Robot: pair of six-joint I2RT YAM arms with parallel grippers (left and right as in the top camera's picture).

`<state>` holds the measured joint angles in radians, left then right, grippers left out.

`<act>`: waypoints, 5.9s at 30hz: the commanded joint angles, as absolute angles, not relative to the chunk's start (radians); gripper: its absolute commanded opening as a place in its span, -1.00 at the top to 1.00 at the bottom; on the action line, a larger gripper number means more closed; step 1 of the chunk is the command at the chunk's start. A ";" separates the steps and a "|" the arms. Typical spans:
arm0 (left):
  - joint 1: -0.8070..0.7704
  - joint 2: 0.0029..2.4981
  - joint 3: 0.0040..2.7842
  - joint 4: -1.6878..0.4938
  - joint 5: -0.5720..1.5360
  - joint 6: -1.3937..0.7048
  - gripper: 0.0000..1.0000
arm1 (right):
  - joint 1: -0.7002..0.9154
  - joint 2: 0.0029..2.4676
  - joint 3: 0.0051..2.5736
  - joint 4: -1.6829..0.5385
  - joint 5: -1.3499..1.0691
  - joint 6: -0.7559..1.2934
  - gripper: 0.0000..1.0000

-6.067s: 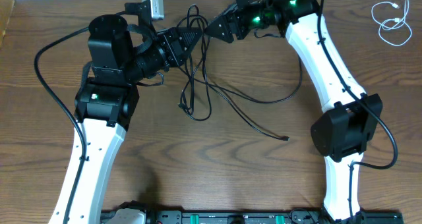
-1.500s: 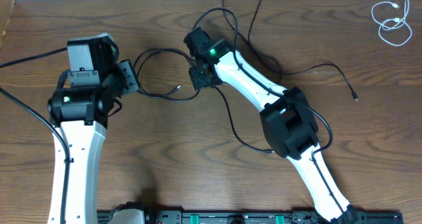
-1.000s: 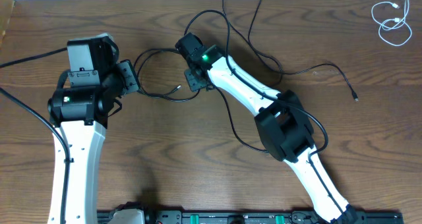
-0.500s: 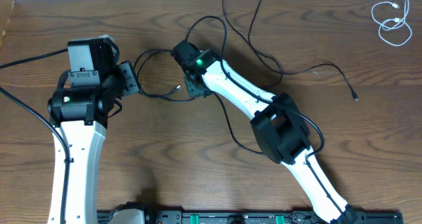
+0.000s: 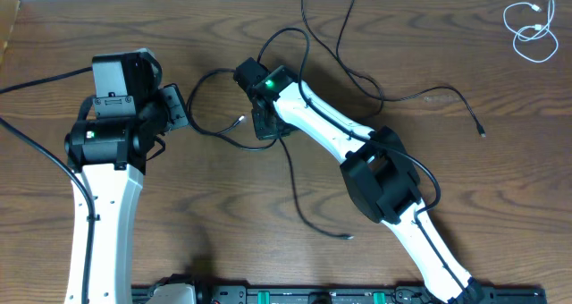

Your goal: Untangle cables

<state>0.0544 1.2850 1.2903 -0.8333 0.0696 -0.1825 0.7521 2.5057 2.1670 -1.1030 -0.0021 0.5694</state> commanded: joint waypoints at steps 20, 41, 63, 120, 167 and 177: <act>0.056 1.287 1.311 -0.832 0.072 -0.177 0.01 | 0.597 1.960 2.216 -1.135 -0.358 0.115 0.98; 0.056 1.473 1.311 -0.695 0.290 -0.154 -0.40 | 0.268 1.495 2.218 -1.138 -0.342 0.118 0.98; -0.097 1.776 1.311 -0.363 0.452 -0.161 -0.84 | 0.202 1.475 2.218 -1.233 -0.313 0.114 0.98; -0.117 1.372 1.311 -0.629 -0.009 -0.222 0.30 | -0.264 1.763 2.420 -1.390 -0.307 0.080 0.57; -0.117 1.313 1.311 -0.748 -0.009 -0.219 0.04 | 0.347 2.584 2.322 -1.352 -0.050 0.467 -0.15; -0.117 1.313 1.311 -0.748 -0.009 -0.218 0.04 | 0.347 2.584 2.315 -1.327 -0.050 0.463 0.74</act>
